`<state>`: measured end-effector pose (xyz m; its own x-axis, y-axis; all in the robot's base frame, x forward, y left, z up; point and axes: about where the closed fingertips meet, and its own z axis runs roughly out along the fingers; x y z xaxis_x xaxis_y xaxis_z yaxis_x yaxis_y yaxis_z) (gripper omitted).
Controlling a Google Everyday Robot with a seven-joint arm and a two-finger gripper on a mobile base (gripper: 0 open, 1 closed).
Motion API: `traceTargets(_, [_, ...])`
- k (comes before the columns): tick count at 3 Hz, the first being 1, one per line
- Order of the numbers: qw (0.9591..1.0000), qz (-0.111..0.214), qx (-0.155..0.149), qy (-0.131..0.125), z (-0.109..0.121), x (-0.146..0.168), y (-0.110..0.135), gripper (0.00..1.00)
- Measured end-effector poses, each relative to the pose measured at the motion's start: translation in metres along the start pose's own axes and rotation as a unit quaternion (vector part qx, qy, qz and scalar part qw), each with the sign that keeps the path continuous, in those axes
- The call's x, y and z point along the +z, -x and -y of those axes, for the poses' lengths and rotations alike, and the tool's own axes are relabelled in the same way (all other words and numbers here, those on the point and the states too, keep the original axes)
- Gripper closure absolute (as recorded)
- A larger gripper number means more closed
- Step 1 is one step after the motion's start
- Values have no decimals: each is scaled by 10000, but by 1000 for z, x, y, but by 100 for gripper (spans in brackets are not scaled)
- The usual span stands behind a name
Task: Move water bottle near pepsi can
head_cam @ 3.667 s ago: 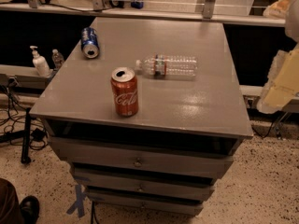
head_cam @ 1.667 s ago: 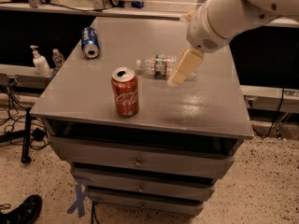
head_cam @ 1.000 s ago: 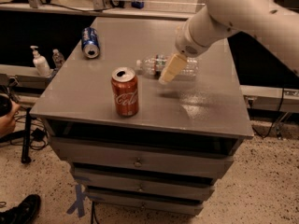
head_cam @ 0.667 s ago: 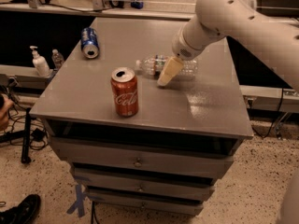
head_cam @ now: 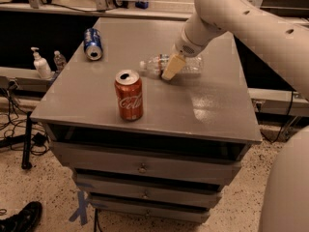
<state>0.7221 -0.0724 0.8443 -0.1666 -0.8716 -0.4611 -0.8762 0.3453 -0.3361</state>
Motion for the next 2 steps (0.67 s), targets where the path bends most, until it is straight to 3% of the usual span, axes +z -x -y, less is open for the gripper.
traceTargets(2, [9991, 348, -225, 5, -5, -48, 36, 87])
